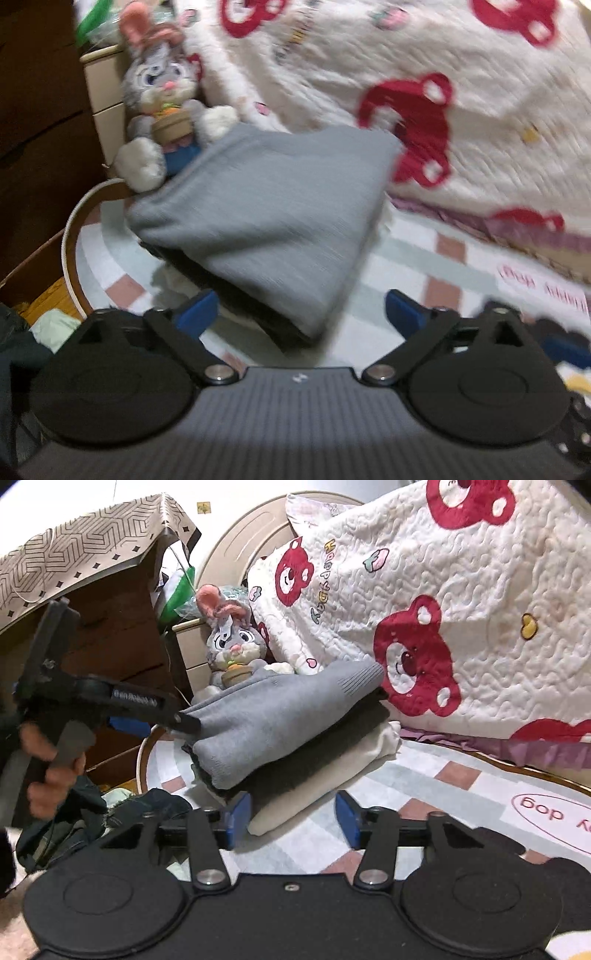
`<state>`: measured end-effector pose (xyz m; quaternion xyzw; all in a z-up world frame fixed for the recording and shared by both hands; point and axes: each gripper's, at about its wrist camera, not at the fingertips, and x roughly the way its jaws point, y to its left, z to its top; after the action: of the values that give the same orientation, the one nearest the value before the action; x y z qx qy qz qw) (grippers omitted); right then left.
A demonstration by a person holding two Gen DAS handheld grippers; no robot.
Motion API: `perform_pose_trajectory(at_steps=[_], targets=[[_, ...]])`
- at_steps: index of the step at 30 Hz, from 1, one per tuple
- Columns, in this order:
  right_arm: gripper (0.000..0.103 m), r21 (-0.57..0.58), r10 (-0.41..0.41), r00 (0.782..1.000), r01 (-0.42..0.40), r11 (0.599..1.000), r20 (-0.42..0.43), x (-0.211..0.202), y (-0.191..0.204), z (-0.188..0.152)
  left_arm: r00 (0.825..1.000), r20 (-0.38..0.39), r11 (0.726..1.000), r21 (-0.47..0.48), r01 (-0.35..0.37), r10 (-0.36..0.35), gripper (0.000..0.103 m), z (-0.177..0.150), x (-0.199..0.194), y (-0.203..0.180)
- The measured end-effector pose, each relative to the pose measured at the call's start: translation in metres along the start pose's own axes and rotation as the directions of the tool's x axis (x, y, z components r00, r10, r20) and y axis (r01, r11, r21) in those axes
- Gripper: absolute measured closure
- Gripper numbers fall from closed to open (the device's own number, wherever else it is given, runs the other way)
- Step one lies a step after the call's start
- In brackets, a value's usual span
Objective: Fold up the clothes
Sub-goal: 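Open both tools and withdraw from the stack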
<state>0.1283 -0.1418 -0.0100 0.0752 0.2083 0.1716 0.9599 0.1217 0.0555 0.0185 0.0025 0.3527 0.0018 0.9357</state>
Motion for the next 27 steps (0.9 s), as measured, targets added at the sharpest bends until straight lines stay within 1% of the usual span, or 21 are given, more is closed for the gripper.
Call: perform_pose_trajectory(at_steps=[2,4,9,11,14,16,18,19,21,24,27], targets=[[0.040,0.007,-0.010,1.000,0.010,1.000,0.007,-0.013,0.002,-0.003,1.000,-0.011,1.000,0.029,-0.004,0.004,0.002,-0.015,-0.011,-0.024],[0.038,0.007,-0.030,0.999,0.030,1.000,0.010,-0.024,0.001,-0.006,0.999,-0.028,0.998,0.053,-0.021,0.023,0.002,-0.027,-0.018,-0.042],[0.038,-0.015,-0.090,0.996,0.090,0.996,0.021,-0.046,-0.002,-0.013,0.998,-0.051,0.995,0.089,-0.033,0.038,0.002,-0.048,-0.033,-0.070],[0.037,-0.004,-0.102,0.994,0.102,0.995,0.030,-0.053,-0.004,-0.015,0.998,-0.057,0.994,0.106,-0.035,0.041,0.002,-0.052,-0.038,-0.078],[0.035,0.025,-0.101,0.994,0.100,0.995,0.029,-0.061,-0.008,-0.015,0.998,-0.045,0.992,0.120,-0.039,0.044,0.002,-0.058,-0.049,-0.083],[0.030,0.056,-0.069,0.997,0.067,0.996,0.034,-0.067,-0.010,-0.015,0.999,-0.023,0.993,0.117,-0.029,0.031,0.002,-0.061,-0.057,-0.084],[0.020,0.082,-0.035,0.999,0.032,0.996,0.040,-0.073,-0.012,-0.015,1.000,0.021,0.995,0.101,-0.008,0.006,0.002,-0.061,-0.067,-0.084],[0.020,0.090,-0.024,0.999,0.019,0.996,0.045,-0.077,-0.012,-0.015,1.000,0.031,0.995,0.102,-0.008,0.005,0.002,-0.060,-0.070,-0.084],[0.019,0.100,-0.015,0.998,0.009,0.995,0.056,-0.084,-0.011,-0.014,0.999,0.024,0.992,0.120,-0.028,0.025,0.002,-0.061,-0.071,-0.089],[0.016,0.096,-0.043,0.998,0.038,0.995,0.052,-0.091,-0.006,-0.012,0.998,-0.002,0.987,0.149,-0.056,0.057,0.001,-0.065,-0.073,-0.096],[0.015,0.088,-0.072,0.997,0.069,0.994,0.039,-0.097,-0.001,-0.011,0.998,-0.036,0.985,0.171,-0.034,0.041,0.000,-0.073,-0.075,-0.104]])
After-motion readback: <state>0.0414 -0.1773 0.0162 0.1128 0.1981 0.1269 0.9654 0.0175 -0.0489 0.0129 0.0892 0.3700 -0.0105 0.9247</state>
